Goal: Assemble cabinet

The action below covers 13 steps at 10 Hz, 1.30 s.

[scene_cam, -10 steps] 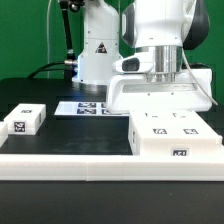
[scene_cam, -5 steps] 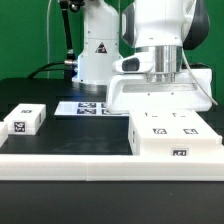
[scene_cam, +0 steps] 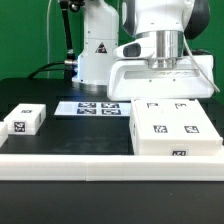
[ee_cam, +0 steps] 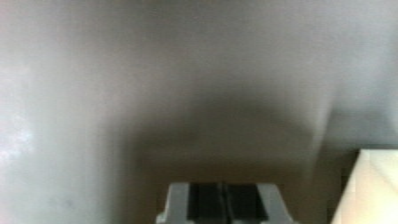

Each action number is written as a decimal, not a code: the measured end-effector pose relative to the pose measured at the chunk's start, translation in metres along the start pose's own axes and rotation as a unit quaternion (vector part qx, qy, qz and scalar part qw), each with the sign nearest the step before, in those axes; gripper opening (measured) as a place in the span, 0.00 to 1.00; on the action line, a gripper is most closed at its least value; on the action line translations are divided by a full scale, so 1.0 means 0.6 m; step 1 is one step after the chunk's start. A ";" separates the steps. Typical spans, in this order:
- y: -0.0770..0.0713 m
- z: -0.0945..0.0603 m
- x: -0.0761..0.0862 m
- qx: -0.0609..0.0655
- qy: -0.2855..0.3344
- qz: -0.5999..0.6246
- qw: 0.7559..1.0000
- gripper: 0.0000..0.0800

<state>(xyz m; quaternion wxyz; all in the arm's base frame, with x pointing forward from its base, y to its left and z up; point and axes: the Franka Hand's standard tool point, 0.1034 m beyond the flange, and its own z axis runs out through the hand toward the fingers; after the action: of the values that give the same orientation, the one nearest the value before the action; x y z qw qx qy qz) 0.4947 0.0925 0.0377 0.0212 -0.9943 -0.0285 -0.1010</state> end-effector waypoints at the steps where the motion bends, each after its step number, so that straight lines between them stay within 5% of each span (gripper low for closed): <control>1: -0.005 -0.019 0.008 0.004 -0.014 0.000 1.000 0.00; 7: -0.002 -0.021 0.011 0.004 -0.019 0.001 1.000 0.00; 13: 0.003 -0.071 0.045 0.011 -0.057 0.004 0.998 0.00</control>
Offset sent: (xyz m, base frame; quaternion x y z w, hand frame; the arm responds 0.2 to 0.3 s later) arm 0.0000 0.0000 0.0000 0.0000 0.0000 0.0000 1.0000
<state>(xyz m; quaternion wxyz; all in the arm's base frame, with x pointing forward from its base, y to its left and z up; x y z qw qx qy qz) 0.5124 0.0901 0.0846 0.0306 -0.9982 -0.0265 -0.0441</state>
